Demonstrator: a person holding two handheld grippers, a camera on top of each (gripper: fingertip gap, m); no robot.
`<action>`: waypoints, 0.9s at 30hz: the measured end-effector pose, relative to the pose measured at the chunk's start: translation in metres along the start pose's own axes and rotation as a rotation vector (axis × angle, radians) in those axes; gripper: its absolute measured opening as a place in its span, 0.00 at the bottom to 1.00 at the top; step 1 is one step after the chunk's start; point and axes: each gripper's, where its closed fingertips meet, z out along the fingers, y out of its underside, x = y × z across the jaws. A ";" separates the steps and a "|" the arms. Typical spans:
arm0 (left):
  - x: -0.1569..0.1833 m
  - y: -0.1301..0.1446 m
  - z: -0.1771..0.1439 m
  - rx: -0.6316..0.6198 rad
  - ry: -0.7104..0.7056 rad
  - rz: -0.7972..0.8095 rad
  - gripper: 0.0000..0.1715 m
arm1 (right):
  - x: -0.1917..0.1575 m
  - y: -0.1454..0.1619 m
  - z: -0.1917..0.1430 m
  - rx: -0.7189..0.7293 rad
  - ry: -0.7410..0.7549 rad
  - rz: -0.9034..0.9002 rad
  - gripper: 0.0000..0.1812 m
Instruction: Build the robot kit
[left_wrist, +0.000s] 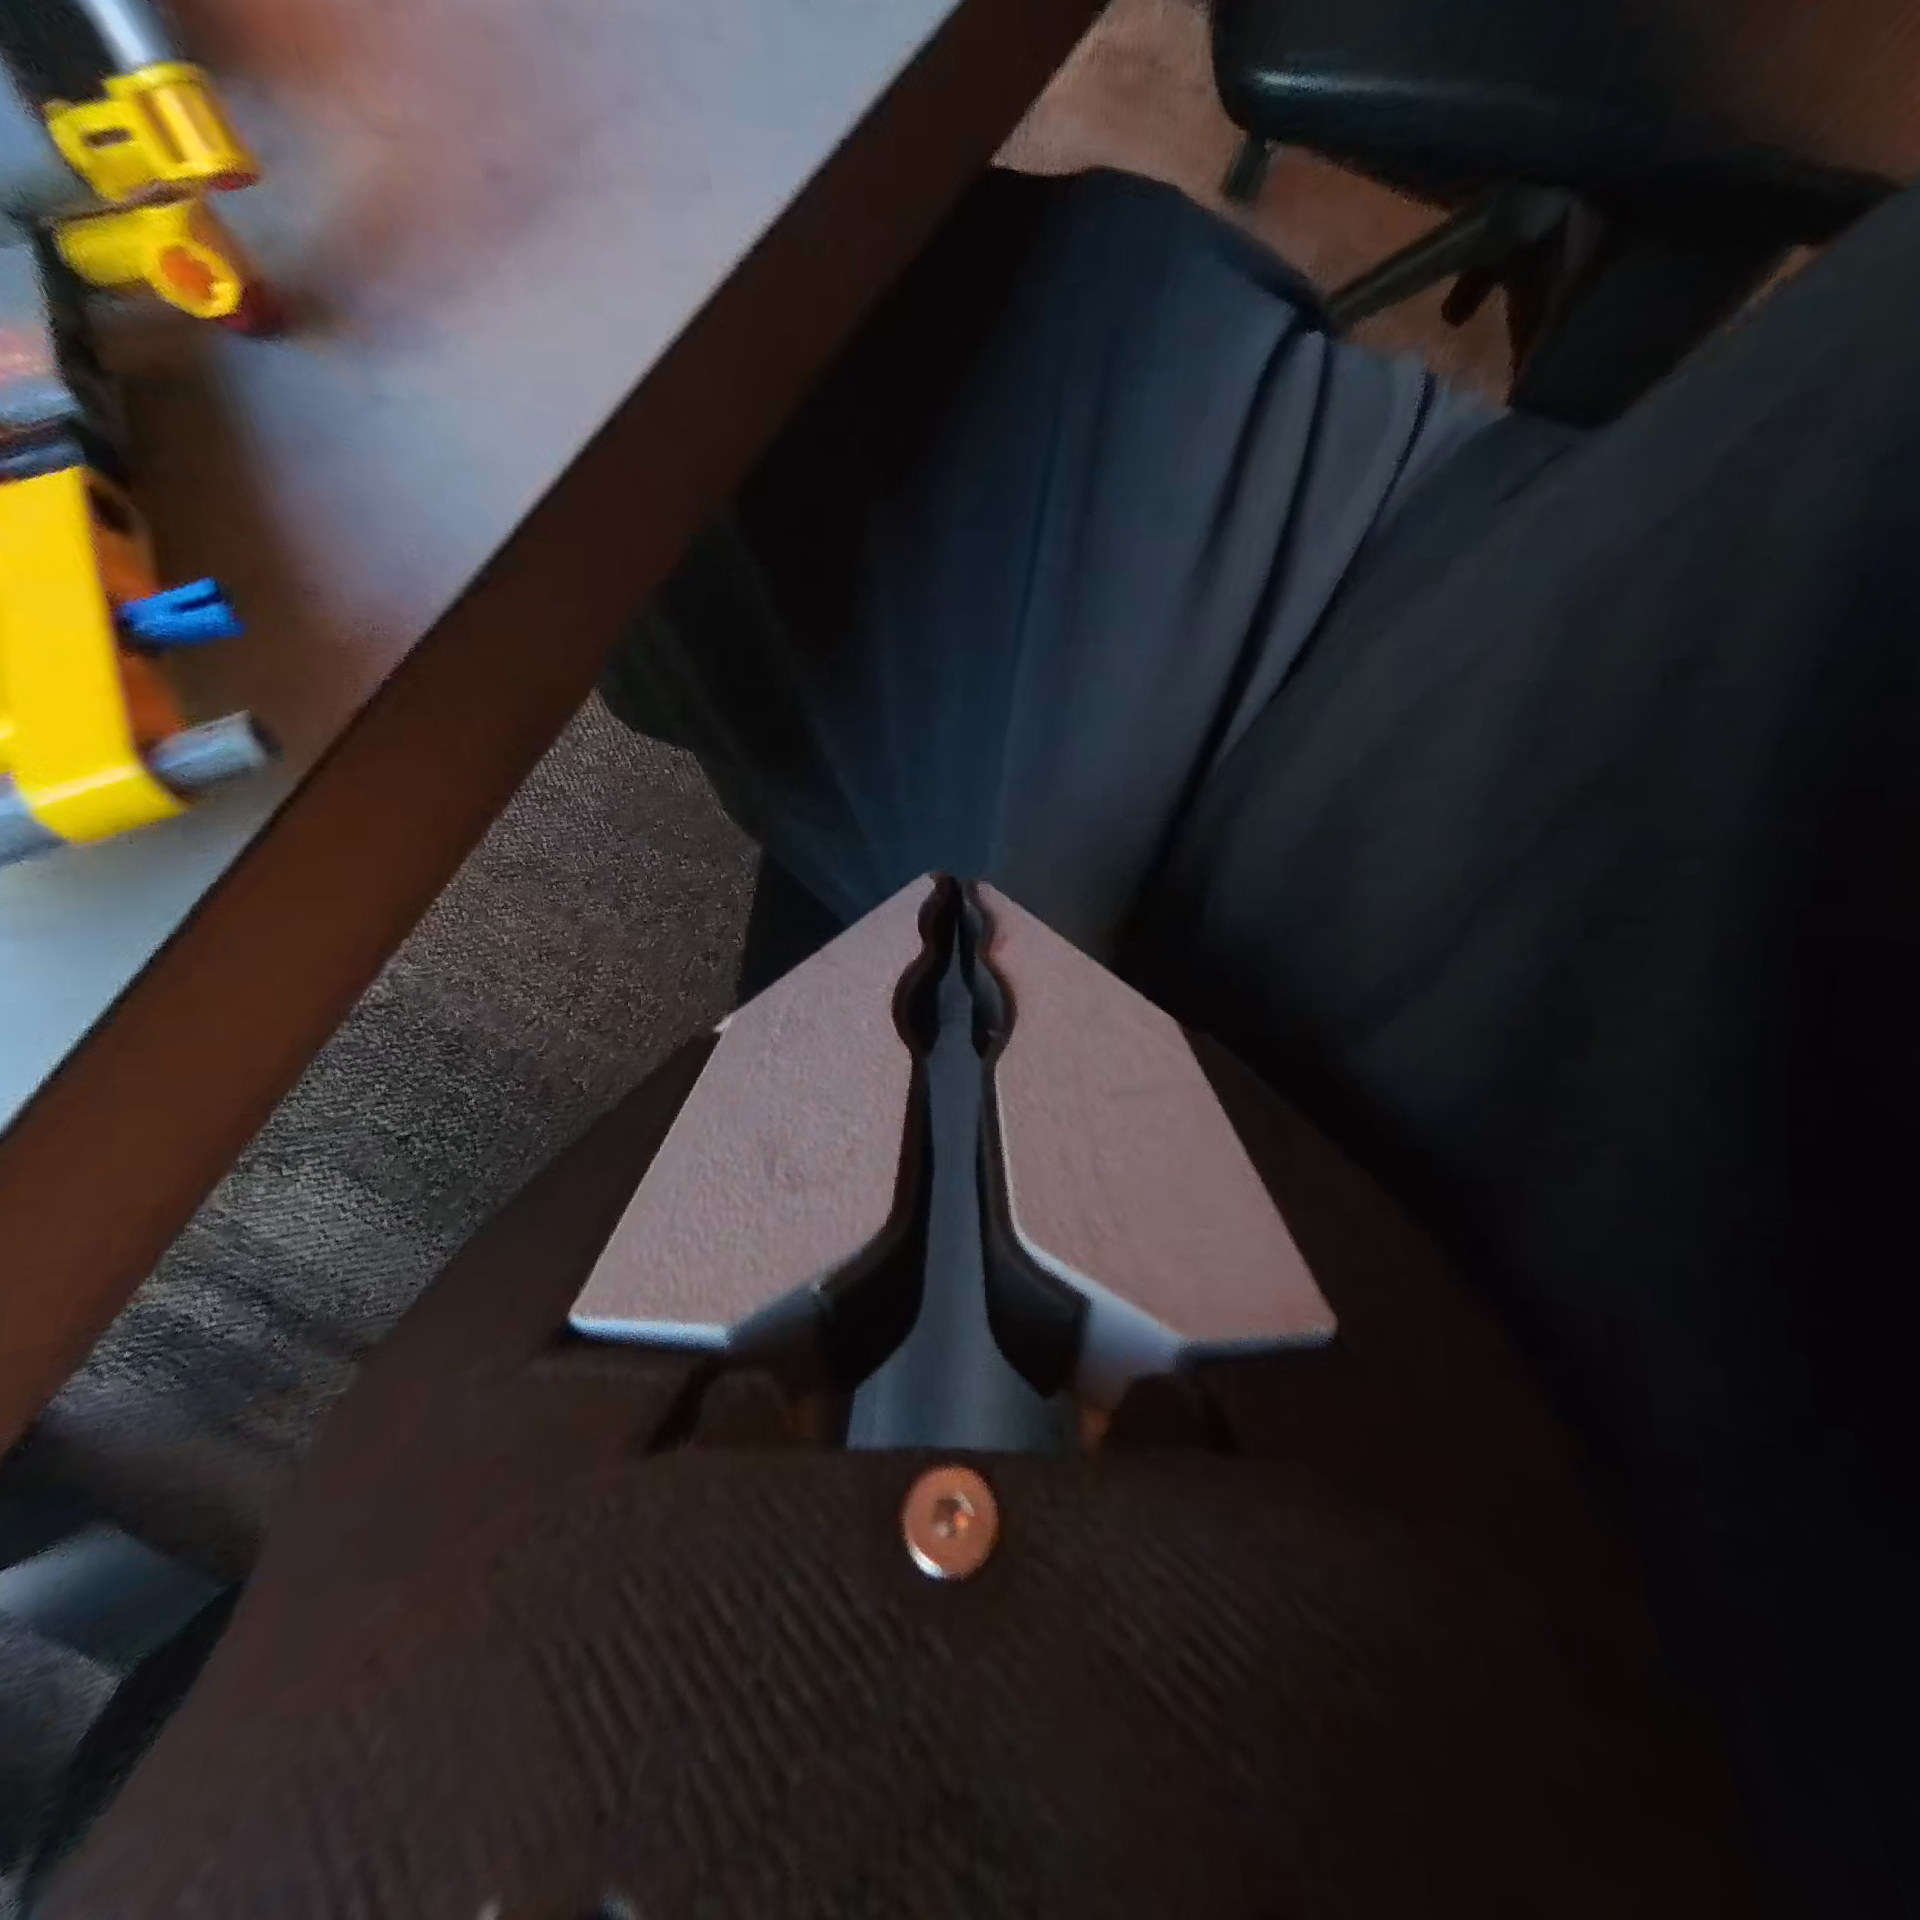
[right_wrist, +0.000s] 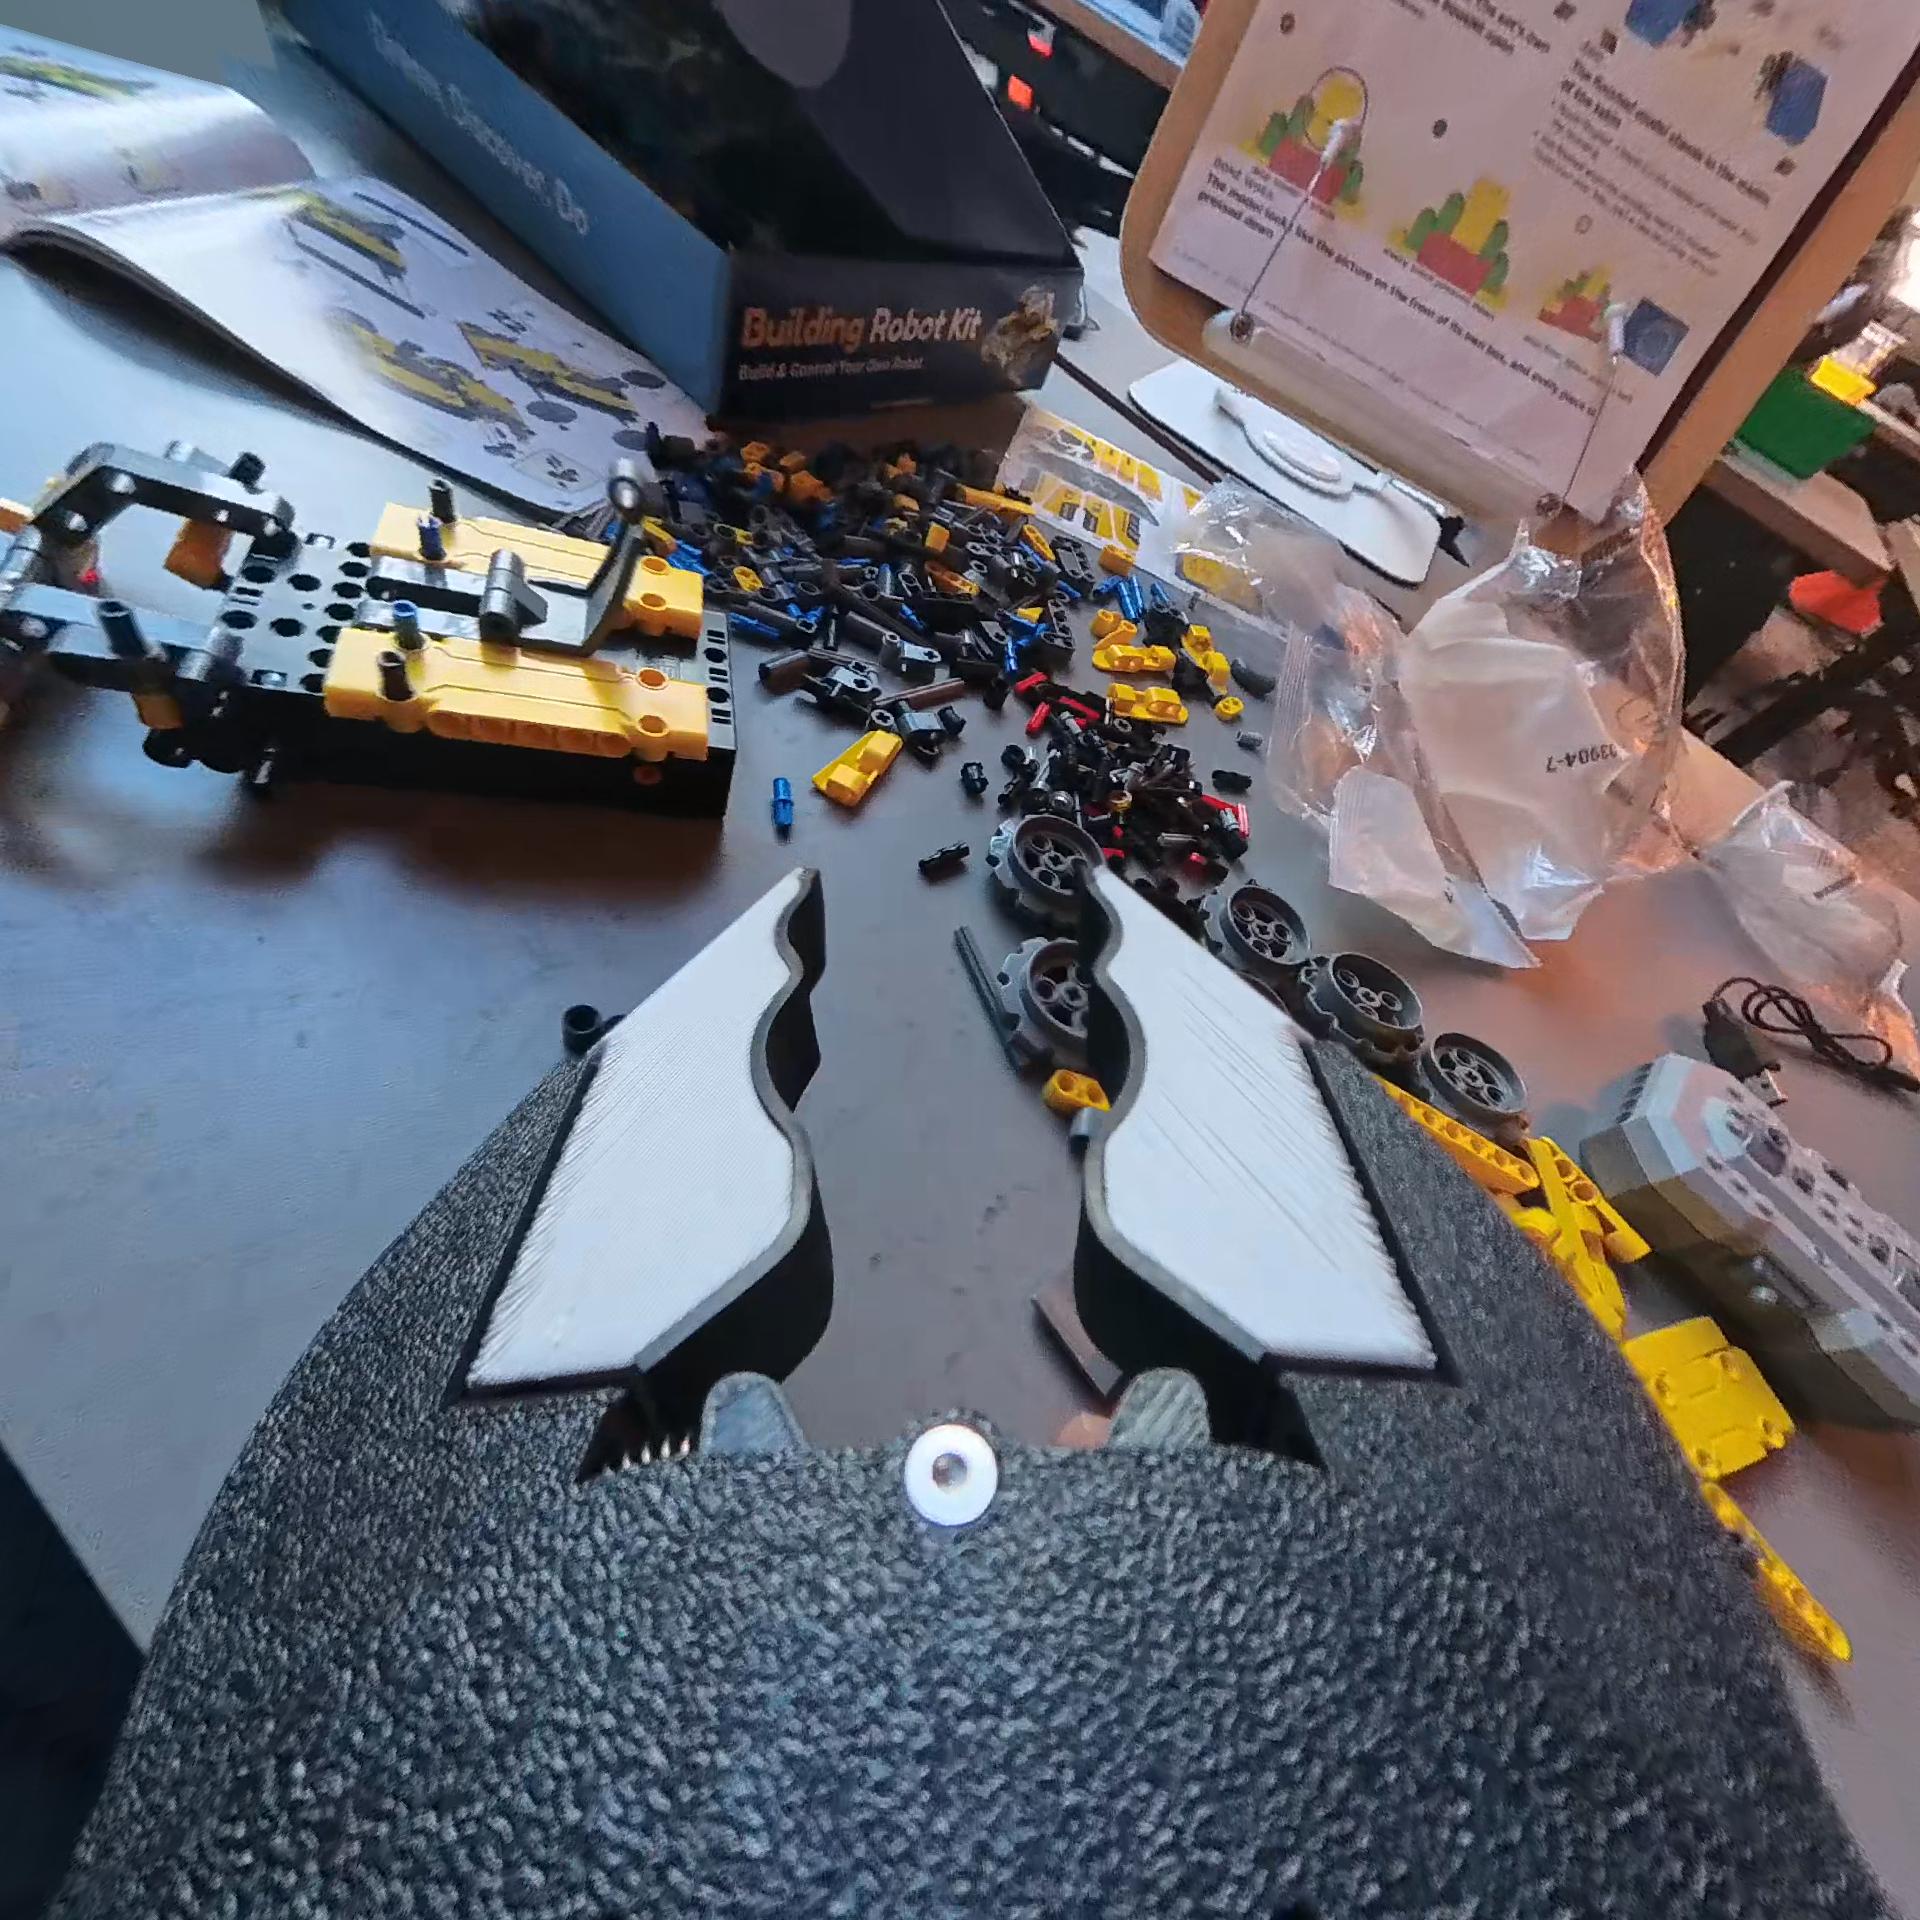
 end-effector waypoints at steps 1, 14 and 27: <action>-0.003 0.000 -0.001 0.006 0.007 -0.020 0.00 | 0.002 0.001 0.001 -0.005 0.012 0.004 0.27; 0.005 -0.018 0.000 0.042 0.216 -0.083 0.00 | 0.009 -0.002 -0.002 0.015 0.071 -0.019 0.25; 0.026 -0.022 0.030 -0.013 0.190 0.032 0.02 | 0.004 -0.018 -0.019 0.149 -0.042 0.082 0.23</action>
